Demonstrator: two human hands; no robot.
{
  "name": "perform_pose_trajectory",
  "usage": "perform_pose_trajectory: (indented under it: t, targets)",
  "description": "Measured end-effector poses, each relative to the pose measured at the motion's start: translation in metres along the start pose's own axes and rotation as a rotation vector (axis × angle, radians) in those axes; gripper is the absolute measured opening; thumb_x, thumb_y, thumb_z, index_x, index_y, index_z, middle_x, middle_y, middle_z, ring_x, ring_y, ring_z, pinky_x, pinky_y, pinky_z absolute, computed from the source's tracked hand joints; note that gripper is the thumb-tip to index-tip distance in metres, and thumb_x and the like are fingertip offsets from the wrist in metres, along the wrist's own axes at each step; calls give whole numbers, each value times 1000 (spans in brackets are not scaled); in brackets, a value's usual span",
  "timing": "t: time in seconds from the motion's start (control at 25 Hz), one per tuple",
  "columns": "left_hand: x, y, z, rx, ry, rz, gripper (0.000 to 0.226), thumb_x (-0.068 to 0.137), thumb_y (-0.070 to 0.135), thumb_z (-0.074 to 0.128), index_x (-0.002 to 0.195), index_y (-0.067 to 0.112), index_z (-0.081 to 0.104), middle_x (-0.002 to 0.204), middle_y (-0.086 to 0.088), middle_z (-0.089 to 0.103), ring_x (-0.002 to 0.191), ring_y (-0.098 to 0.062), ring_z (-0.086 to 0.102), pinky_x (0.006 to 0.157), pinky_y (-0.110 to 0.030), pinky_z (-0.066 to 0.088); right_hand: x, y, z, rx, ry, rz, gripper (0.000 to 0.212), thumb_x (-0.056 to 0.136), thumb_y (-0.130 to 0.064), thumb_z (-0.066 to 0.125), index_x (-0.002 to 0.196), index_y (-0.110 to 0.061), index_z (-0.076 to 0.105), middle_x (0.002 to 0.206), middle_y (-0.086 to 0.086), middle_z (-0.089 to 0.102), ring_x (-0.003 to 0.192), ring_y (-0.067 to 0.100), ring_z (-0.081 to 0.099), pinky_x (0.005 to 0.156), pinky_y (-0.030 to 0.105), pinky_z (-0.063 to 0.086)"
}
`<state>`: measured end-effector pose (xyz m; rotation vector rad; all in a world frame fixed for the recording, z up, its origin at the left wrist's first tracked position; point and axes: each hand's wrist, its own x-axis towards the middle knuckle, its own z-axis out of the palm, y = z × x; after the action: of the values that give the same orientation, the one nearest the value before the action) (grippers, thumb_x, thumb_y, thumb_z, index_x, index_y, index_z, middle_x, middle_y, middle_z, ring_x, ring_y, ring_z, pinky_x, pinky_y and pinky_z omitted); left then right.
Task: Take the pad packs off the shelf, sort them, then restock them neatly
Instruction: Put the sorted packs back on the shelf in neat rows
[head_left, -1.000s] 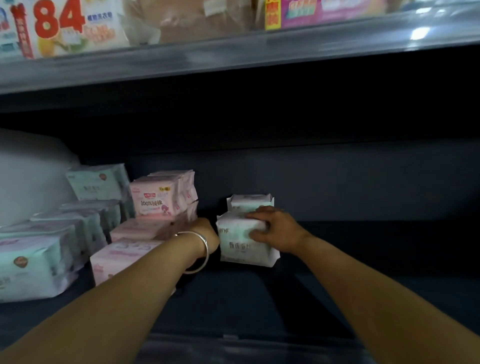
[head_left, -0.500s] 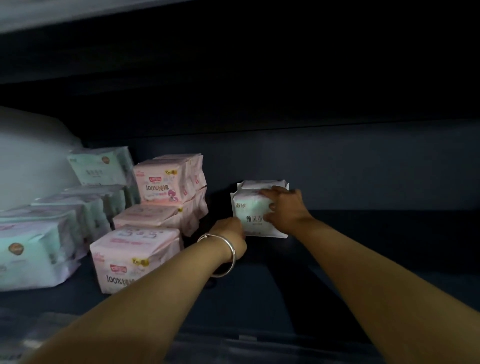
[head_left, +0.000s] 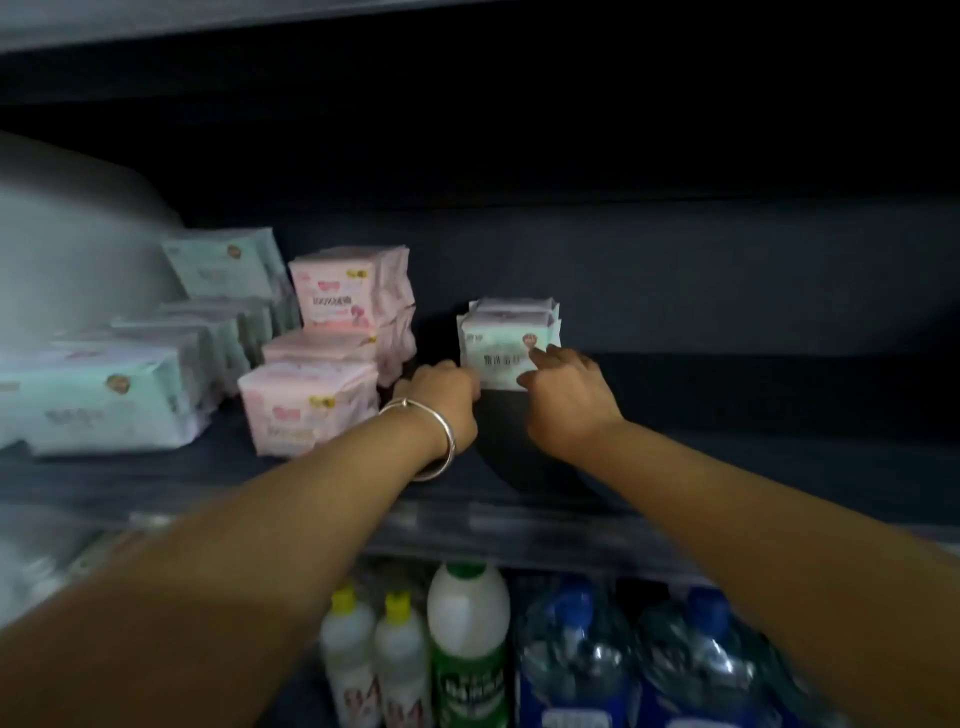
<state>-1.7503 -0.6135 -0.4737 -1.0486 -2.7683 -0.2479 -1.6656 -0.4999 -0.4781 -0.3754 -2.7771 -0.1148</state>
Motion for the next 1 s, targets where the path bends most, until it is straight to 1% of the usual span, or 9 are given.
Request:
perform_pose_trajectory:
  t: [0.12, 0.24, 0.32, 0.4, 0.52, 0.68, 0.76, 0.84, 1.0]
  targets:
    - [-51, 6, -4, -50, 132, 52, 39, 83, 8, 56, 121, 13, 53, 125, -12, 47, 119, -32, 44, 102, -42, 37, -49, -21, -13, 30, 79, -48, 39, 88, -19, 53, 126, -11, 58, 143, 9, 41, 134, 26, 32, 111, 34, 21]
    - [-114, 11, 4, -109, 262, 53, 40, 81, 6, 54, 121, 14, 51, 126, -9, 43, 120, -30, 38, 99, -40, 33, -107, -38, -10, 99, 147, -106, 38, 86, -11, 54, 123, -5, 59, 146, 13, 38, 138, 28, 28, 111, 35, 19]
    - [-158, 10, 25, -127, 276, 46, 40, 80, 5, 54, 119, 15, 51, 126, -8, 42, 120, -28, 37, 94, -38, 31, -151, -48, 7, 148, 152, -157, 40, 82, -3, 56, 122, 0, 60, 149, 19, 35, 141, 33, 26, 113, 39, 18]
    - [-201, 7, 54, -133, 206, 38, 39, 80, 6, 55, 118, 17, 51, 125, -7, 43, 118, -27, 38, 92, -36, 31, -192, -56, 34, 173, 97, -179, 45, 78, 2, 59, 123, 1, 60, 147, 22, 38, 139, 36, 29, 113, 43, 22]
    - [-249, 1, 100, -58, 37, 16, 41, 83, 9, 56, 122, 19, 48, 126, -5, 41, 121, -26, 37, 92, -36, 30, -241, -63, 76, 209, -10, -184, 46, 78, 3, 60, 124, 1, 60, 144, 22, 41, 136, 37, 34, 110, 47, 31]
    - [-286, -15, 162, -11, -206, -11, 49, 84, 19, 61, 128, 22, 41, 133, -3, 38, 127, -25, 34, 99, -39, 30, -287, -72, 128, 186, -293, -245, 47, 90, -18, 57, 136, -10, 48, 150, 8, 34, 137, 26, 29, 110, 35, 27]
    - [-291, -24, 190, 1, -333, -30, 58, 82, 22, 66, 132, 25, 38, 136, -2, 35, 128, -25, 33, 100, -40, 29, -300, -76, 153, 189, -452, -241, 56, 91, -29, 59, 141, -12, 41, 152, 7, 30, 137, 25, 27, 111, 37, 27]
    - [-290, -33, 212, 56, -409, -26, 66, 79, 25, 69, 136, 26, 35, 138, 0, 34, 128, -24, 33, 100, -41, 31, -311, -79, 175, 204, -582, -208, 64, 88, -38, 61, 143, -15, 38, 151, 5, 31, 136, 27, 28, 111, 40, 29]
    - [-291, -53, 257, 52, -515, -82, 80, 74, 25, 74, 140, 26, 28, 139, 0, 32, 127, -25, 32, 99, -41, 32, -325, -83, 224, 214, -766, -186, 73, 80, -50, 64, 140, -20, 35, 135, 2, 41, 125, 27, 38, 103, 40, 36]
